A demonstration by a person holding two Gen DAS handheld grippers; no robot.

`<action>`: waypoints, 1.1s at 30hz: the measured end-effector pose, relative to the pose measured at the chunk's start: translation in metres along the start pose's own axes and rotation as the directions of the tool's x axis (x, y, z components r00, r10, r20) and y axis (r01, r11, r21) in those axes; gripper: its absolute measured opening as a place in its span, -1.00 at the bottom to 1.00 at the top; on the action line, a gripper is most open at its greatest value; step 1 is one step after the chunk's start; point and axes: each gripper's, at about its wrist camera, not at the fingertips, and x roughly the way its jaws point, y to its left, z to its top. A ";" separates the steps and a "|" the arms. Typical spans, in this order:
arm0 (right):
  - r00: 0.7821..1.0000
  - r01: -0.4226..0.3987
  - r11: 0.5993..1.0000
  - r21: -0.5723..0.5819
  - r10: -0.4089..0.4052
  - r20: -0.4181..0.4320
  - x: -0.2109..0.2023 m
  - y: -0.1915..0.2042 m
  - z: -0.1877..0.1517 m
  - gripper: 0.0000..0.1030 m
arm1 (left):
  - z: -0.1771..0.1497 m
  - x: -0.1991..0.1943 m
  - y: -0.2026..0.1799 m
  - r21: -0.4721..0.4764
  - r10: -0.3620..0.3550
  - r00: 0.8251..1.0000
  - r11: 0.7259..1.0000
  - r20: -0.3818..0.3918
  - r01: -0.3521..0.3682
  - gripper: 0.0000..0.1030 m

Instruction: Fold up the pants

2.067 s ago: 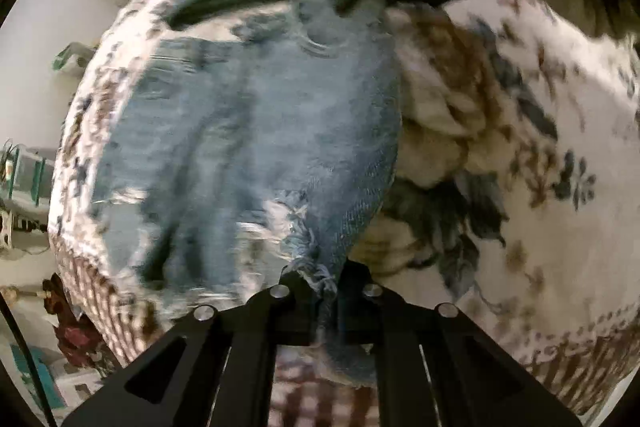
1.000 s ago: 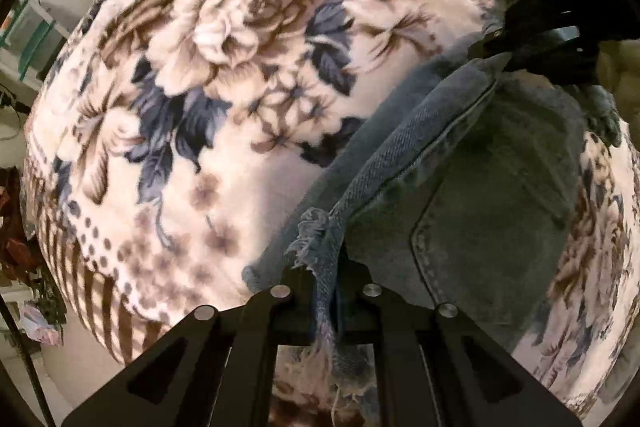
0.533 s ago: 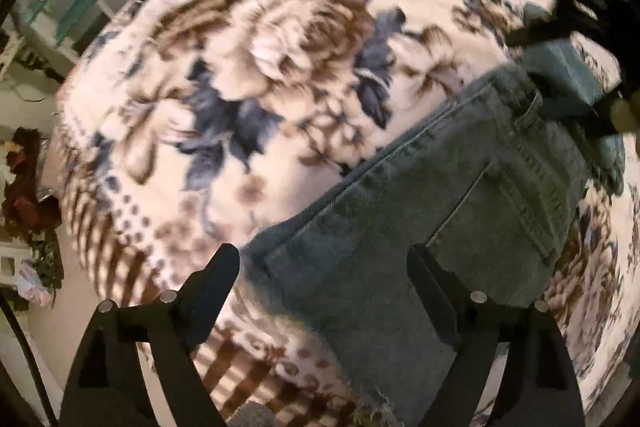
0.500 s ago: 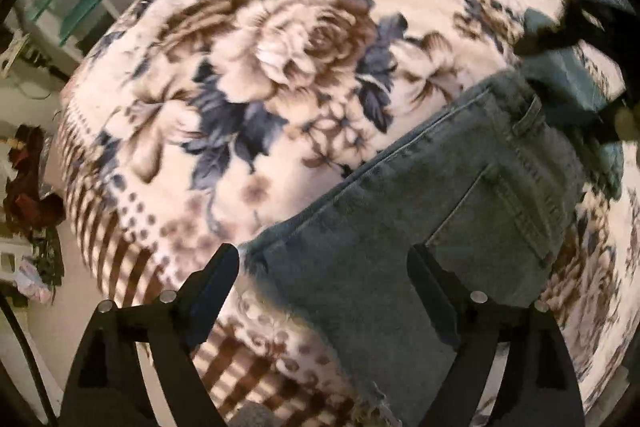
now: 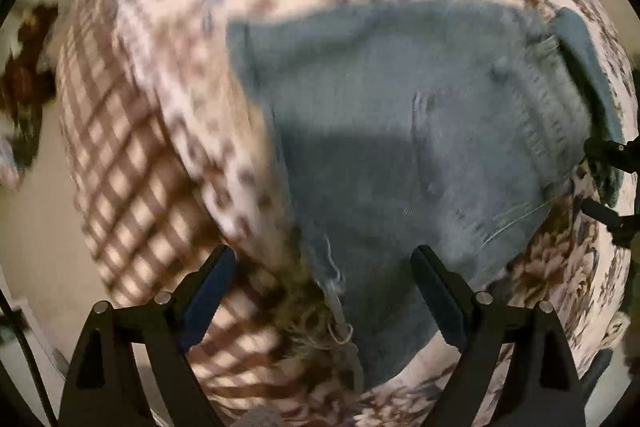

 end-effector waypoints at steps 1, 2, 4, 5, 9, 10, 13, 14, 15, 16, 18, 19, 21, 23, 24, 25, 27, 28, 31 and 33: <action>1.000 -0.025 0.999 0.023 0.025 0.000 0.008 -0.010 0.002 0.73 | -0.004 0.010 0.001 -0.018 -0.006 1.000 1.000 -0.013 0.005 0.75; 0.996 -0.083 0.995 0.055 0.083 0.012 0.016 -0.022 0.006 0.60 | -0.007 0.020 0.002 -0.036 0.001 1.000 0.999 -0.022 -0.002 0.75; 0.988 -0.154 0.985 0.073 0.153 0.021 0.027 -0.033 0.012 0.21 | -0.009 0.034 0.008 -0.077 -0.018 1.000 0.997 -0.024 0.016 0.78; 0.983 -0.184 0.979 0.087 0.183 0.024 0.032 -0.039 0.014 0.09 | -0.009 0.037 0.010 -0.088 -0.023 1.000 0.996 -0.021 0.021 0.81; 0.970 -0.244 0.966 0.080 0.243 0.021 0.036 -0.051 0.019 0.01 | -0.005 0.033 0.019 -0.134 -0.062 0.998 0.989 -0.019 0.059 0.83; 0.965 -0.261 0.962 0.076 0.260 0.015 0.034 -0.054 0.019 0.06 | -0.006 0.025 0.021 -0.149 -0.078 0.997 0.986 -0.012 0.076 0.83; 0.941 -0.338 0.936 0.101 0.339 0.010 0.027 -0.069 0.018 0.35 | -0.023 0.001 0.041 -0.284 -0.177 0.984 0.942 0.030 0.178 0.80; 0.940 -0.341 0.935 0.101 0.342 0.010 0.026 -0.075 0.019 0.36 | -0.030 -0.003 0.046 -0.338 -0.212 0.977 0.917 0.039 0.213 0.80; 0.938 -0.346 0.933 0.099 0.347 0.006 0.025 -0.080 0.018 0.36 | -0.039 -0.006 0.052 -0.410 -0.258 0.965 0.876 0.046 0.254 0.80; 0.936 -0.350 0.931 0.100 0.351 0.001 0.024 -0.084 0.018 0.36 | -0.052 -0.006 0.058 -0.507 -0.329 0.943 0.804 0.060 0.312 0.80; 0.937 -0.348 0.931 0.107 0.350 -0.005 0.024 -0.089 0.017 0.36 | -0.068 -0.001 0.061 -0.615 -0.411 0.908 0.697 0.080 0.370 0.80; 0.935 -0.351 0.930 0.111 0.354 -0.006 0.023 -0.092 0.016 0.36 | -0.077 0.004 0.061 -0.675 -0.445 0.890 0.627 0.101 0.390 0.80; 0.936 -0.349 0.930 0.118 0.352 -0.007 0.023 -0.095 0.013 0.36 | -0.093 0.012 0.046 -0.731 -0.476 0.868 0.541 0.142 0.416 0.80; 0.937 -0.345 0.930 0.125 0.349 -0.012 0.021 -0.100 0.010 0.36 | -0.097 0.028 0.036 -0.778 -0.530 0.828 0.438 0.182 0.451 0.80; 0.939 -0.340 0.932 0.125 0.344 -0.014 0.021 -0.101 0.010 0.36 | -0.093 0.035 0.036 -0.792 -0.545 0.815 0.400 0.198 0.460 0.80; 0.940 -0.337 0.933 0.124 0.341 -0.015 0.021 -0.102 0.010 0.36 | -0.091 0.043 0.030 -0.803 -0.559 0.801 0.366 0.214 0.470 0.80; 0.943 -0.326 0.937 0.126 0.331 -0.018 0.027 -0.093 0.011 0.36 | -0.081 0.055 0.024 -0.818 -0.565 0.790 0.322 0.238 0.477 0.79; 0.943 -0.327 0.937 0.127 0.331 -0.019 0.028 -0.088 0.012 0.36 | -0.083 0.056 0.025 -0.821 -0.555 0.795 0.319 0.243 0.474 0.79; 0.944 -0.325 0.937 0.125 0.330 -0.013 0.029 -0.081 0.018 0.38 | -0.074 0.059 0.033 -0.844 -0.521 0.807 0.269 0.278 0.465 0.68; 0.938 -0.342 0.930 0.132 0.345 -0.002 0.032 -0.082 0.022 0.40 | -0.069 0.054 0.038 -0.851 -0.489 0.827 0.275 0.276 0.447 0.23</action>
